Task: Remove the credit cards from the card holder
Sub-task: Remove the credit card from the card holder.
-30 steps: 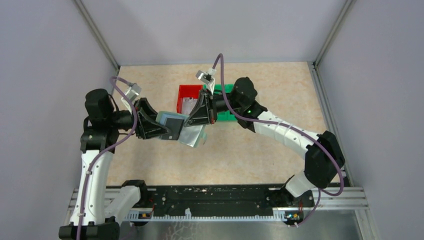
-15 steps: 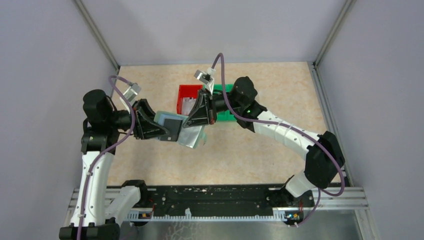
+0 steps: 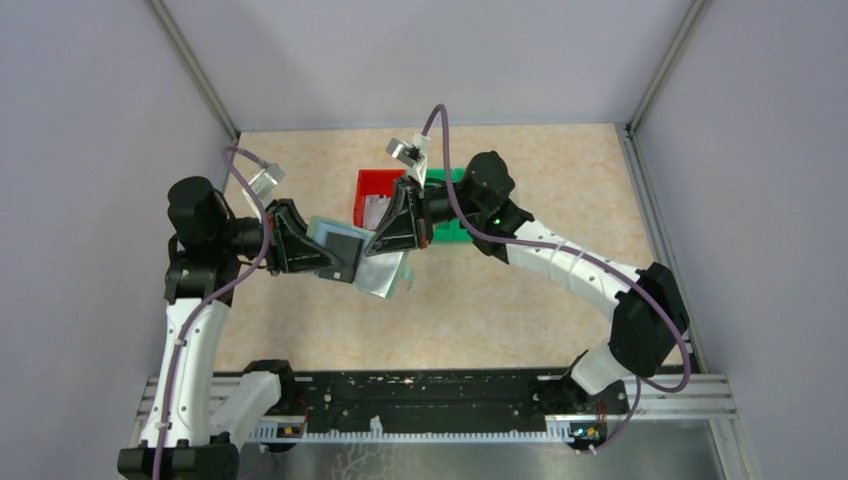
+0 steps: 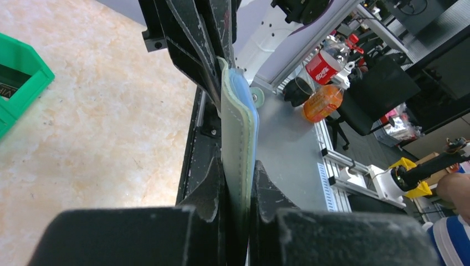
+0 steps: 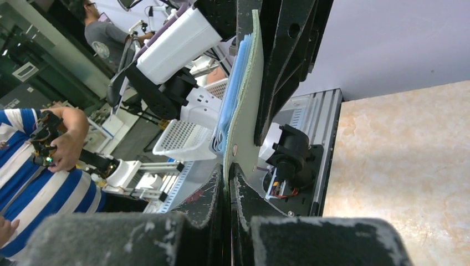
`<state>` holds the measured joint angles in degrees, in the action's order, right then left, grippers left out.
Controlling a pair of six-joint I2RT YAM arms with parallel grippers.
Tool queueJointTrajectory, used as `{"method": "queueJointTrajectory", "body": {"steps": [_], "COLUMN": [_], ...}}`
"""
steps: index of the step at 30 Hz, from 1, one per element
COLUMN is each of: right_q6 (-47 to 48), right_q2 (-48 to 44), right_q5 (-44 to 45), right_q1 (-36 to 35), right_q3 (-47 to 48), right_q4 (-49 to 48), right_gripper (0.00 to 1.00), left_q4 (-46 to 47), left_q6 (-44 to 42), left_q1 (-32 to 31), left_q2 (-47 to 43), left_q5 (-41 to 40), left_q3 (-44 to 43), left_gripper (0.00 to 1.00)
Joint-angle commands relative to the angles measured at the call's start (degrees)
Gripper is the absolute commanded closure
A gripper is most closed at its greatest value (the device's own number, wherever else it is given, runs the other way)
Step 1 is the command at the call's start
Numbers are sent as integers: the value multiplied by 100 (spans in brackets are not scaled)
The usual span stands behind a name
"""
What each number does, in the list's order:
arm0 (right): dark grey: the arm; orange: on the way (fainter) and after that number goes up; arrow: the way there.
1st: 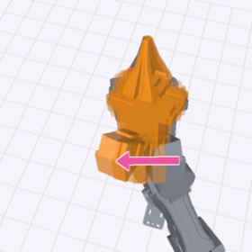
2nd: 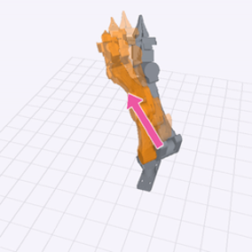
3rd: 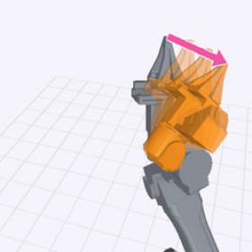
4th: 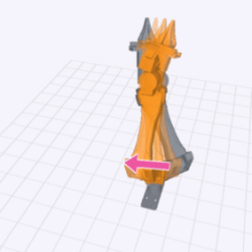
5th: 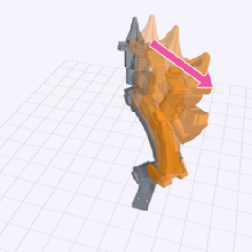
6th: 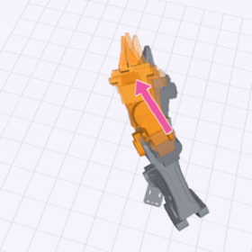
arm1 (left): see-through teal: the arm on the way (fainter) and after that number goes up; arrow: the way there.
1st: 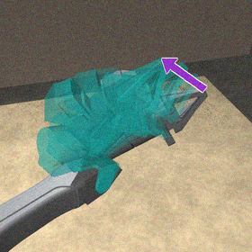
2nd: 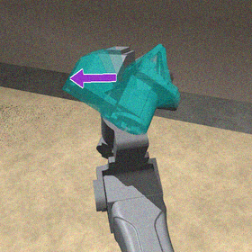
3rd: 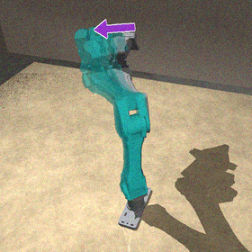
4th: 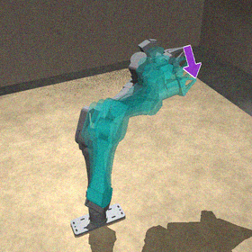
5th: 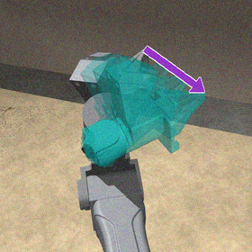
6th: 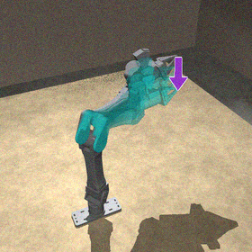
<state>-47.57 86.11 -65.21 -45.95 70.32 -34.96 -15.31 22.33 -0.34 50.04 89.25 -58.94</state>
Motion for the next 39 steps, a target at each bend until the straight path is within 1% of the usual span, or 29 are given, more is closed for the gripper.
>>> {"method": "queueJointTrajectory", "body": {"steps": [1, 3, 4, 5, 8, 10, 11, 13, 16, 18, 20, 23, 25, 30, 31, 35, 39], "right_q6": [121, 132, 142, 147, 323, 639, 970, 1337, 1672, 1767, 1768, 1536, 1381, 1008, 910, 578, 538], "right_q2": [-225, -261, -297, -336, -494, -654, -748, -957, -1367, -1607, -1757, -1823, -1709, -1347, -1309, -1274, -1201], "right_q5": [42, 96, 141, 197, 526, 877, 1146, 1706, 2707, 3066, 3226, 3023, 2803, 2305, 2226, 2031, 1824], "right_q1": [-25, 60, 112, 174, 368, 437, 448, 451, 447, 447, 447, 373, 227, -176, -204, -221, -227], "right_q3": [443, 435, 438, 428, 515, 665, 780, 952, 1044, 1009, 965, 822, 782, 616, 527, 126, 8], "right_q4": [-66, 23, 65, 121, 487, 991, 1325, 1885, 2362, 2428, 2447, 2178, 2086, 1886, 1796, 1392, 1495], "right_gripper": [95, 88, 81, 72, 53, 40, 34, 28, 25, 25, 25, 26, 27, 33, 35, 40, 43], "left_q4": [331, 362, 358, 365, 367, 356, 346, 296, 192, 101, 31, -40, -116, -208, -216, -215, -138], "left_q6": [172, 177, 176, 168, 175, 168, 152, 137, 74, 28, 18, 0, -28, -53, -54, -2, 119], "left_q1": [-8, -9, -2, -1, -6, -9, -3, -2, -1, -2, -1, -1, -6, -1, -1, -1, -5], "left_q2": [46, 24, 6, -16, -57, -73, -79, -58, -19, 26, 70, 67, 64, 41, 41, 32, 42], "left_q5": [-90, -145, -182, -214, -293, -460, -558, -761, -1154, -1352, -1524, -1793, -1892, -1939, -1930, -1884, -1826], "left_q3": [-56, -56, -56, -50, -41, -32, -15, -13, -19, -36, -47, -48, -71, -125, -139, -192, -210], "left_gripper": [100, 100, 100, 100, 100, 100, 100, 100, 100, 100, 100, 100, 100, 100, 100, 100, 100]}}
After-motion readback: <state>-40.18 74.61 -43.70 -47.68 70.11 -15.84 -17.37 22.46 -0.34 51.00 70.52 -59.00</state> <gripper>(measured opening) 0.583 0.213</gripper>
